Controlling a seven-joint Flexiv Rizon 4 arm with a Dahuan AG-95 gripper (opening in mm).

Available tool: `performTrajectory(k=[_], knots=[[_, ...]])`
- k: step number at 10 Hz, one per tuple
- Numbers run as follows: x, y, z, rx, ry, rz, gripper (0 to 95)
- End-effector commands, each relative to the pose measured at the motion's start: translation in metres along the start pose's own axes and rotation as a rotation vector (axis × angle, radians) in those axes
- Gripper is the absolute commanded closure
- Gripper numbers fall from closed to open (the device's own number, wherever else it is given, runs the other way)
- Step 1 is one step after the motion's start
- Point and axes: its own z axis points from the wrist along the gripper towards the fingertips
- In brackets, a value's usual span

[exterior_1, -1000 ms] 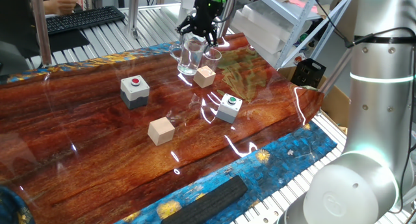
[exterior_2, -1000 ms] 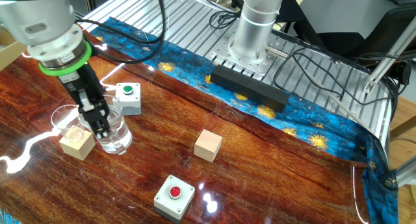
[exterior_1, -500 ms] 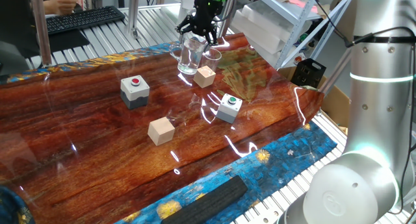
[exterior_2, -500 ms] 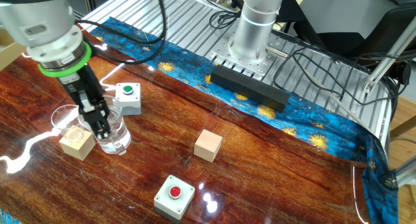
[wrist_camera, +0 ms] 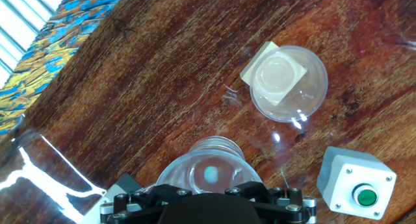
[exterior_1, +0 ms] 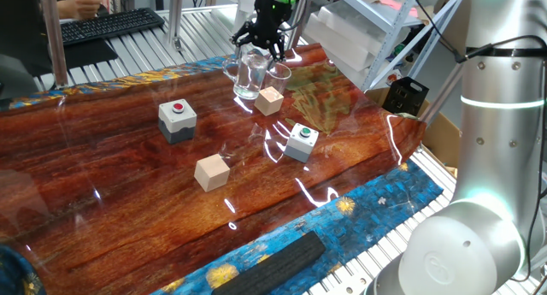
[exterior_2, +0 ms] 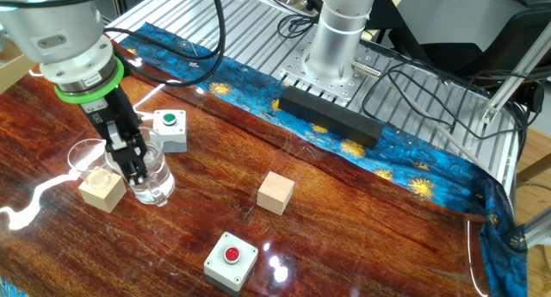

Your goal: Pour the water from one cup into another empty cup

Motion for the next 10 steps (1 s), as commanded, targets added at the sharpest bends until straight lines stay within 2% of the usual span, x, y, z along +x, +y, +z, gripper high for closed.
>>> performTrajectory(k=[1, 5, 10], knots=[[0.0012, -0.0006, 0.0013, -0.019, 0.000, 0.037, 95.0], [0.0012, -0.0006, 0.0013, -0.044, 0.025, 0.127, 95.0], [0.0012, -0.0006, 0.0013, -0.062, 0.038, 0.207, 95.0]])
